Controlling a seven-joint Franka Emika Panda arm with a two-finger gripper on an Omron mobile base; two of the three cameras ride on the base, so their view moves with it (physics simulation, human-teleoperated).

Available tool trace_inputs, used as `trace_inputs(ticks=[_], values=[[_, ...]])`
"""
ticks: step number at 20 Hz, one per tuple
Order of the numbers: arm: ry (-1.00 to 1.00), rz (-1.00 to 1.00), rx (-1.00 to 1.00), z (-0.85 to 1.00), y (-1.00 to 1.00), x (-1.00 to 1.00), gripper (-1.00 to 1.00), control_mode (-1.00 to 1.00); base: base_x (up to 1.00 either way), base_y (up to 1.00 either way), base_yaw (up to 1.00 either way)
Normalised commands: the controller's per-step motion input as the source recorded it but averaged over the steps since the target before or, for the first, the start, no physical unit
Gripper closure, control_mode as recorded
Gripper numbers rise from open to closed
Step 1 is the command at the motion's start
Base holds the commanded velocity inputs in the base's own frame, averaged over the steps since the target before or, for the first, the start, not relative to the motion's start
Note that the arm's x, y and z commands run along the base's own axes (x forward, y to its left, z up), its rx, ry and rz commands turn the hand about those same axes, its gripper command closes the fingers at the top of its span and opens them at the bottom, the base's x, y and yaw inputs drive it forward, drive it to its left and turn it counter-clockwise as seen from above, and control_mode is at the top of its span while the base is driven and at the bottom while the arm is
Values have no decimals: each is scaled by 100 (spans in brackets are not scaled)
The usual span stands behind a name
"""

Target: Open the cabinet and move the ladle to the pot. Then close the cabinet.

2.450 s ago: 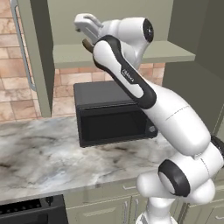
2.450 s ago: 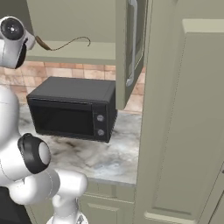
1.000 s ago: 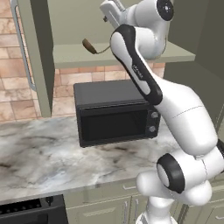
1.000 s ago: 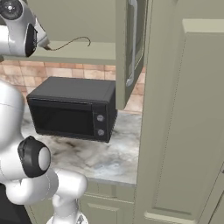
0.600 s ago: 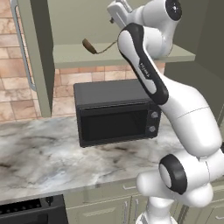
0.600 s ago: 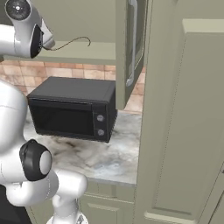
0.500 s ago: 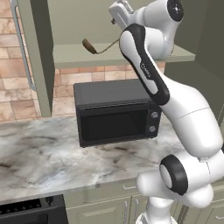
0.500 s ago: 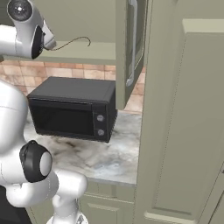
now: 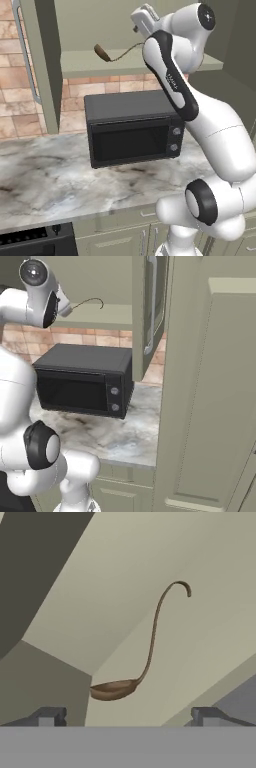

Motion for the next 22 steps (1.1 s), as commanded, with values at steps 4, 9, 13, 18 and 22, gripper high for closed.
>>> trace_inputs(ticks=[4,9,13,18,22], values=[[0,0,0,-22,-11,22,-100,-100,0,0,0],[0,0,0,-10,-4,37,-100,-100,0,0,0],[0,0,0,-3,-2,40,-100,-100,0,0,0],[0,0,0,0,-1,41,-100,-100,0,0,0],[0,0,0,0,-3,37,-100,-100,0,0,0]])
